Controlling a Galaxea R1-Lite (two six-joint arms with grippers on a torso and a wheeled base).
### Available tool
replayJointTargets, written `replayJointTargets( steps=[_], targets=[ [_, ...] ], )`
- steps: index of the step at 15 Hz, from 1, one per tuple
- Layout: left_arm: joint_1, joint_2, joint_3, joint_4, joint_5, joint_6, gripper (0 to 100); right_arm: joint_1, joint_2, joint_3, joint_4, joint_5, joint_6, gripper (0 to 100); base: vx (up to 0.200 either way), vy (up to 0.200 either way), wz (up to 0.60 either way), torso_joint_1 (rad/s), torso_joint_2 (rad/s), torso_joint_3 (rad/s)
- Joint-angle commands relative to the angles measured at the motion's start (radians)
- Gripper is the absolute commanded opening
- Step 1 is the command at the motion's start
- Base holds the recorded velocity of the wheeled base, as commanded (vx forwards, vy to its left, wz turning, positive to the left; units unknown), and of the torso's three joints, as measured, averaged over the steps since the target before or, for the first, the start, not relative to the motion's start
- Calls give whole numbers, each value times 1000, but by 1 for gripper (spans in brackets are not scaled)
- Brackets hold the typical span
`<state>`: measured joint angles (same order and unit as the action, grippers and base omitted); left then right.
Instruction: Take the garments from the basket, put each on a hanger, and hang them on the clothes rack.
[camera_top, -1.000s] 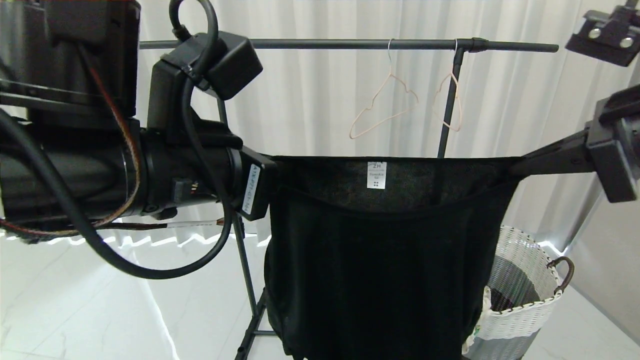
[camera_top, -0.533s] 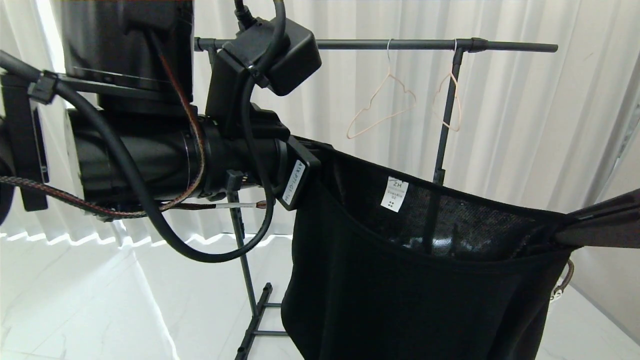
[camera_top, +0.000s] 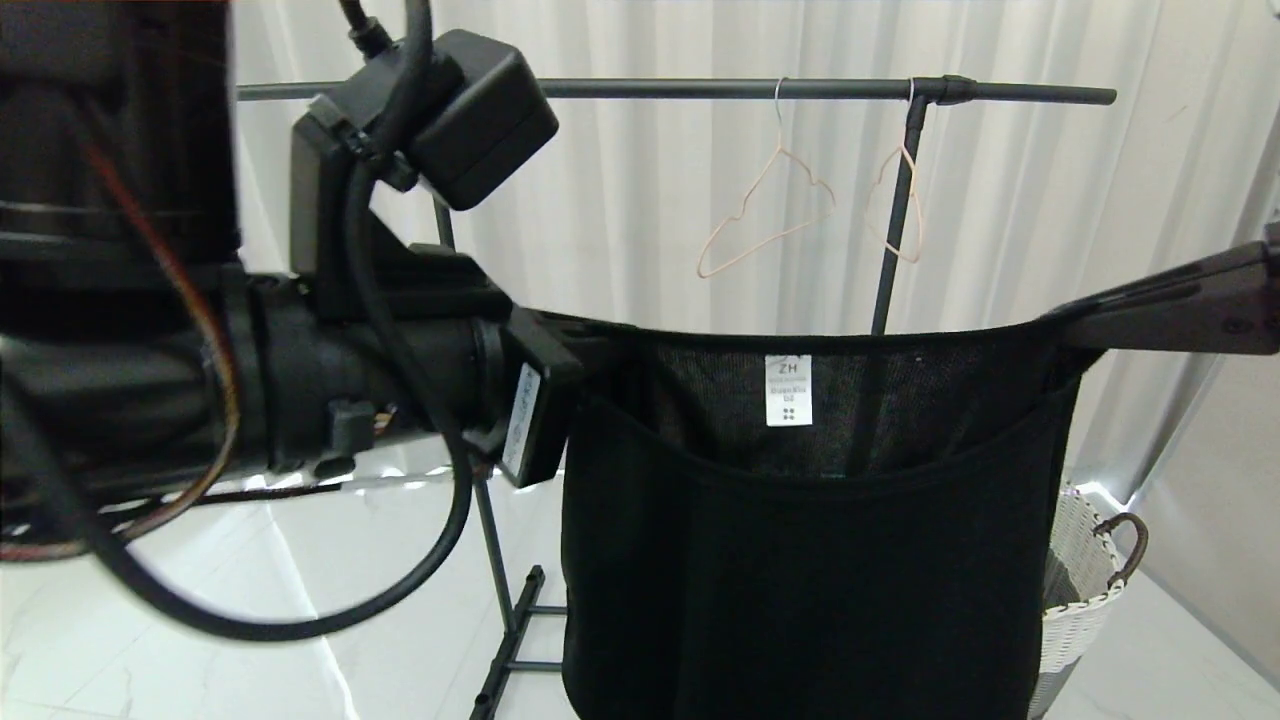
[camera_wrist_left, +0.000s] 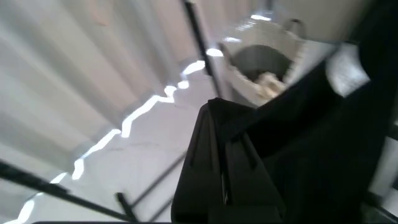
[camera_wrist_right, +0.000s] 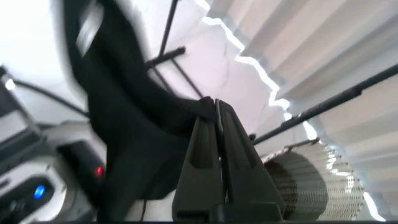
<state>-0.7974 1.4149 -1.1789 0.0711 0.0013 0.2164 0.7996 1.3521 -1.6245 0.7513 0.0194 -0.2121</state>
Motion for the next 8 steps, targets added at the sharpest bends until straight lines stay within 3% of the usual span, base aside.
replayJointTargets(
  steps=[1,3,7,8],
  targets=[
    [-106,-140,96,52,3,-28,0,-16,78,-46,-36,2,-1,0,0,0,0,0,0,0],
    [-206,-223,148,148,6,-28,0,-16,147,-121,-46,21,-3,0,0,0,0,0,0,0],
    [-220,-246,165,154,14,-29,0,-14,188,-163,-46,30,-6,0,0,0,0,0,0,0],
    [-220,-240,162,153,48,-29,0,-16,186,-158,-44,30,-6,0,0,0,0,0,0,0]
  ],
)
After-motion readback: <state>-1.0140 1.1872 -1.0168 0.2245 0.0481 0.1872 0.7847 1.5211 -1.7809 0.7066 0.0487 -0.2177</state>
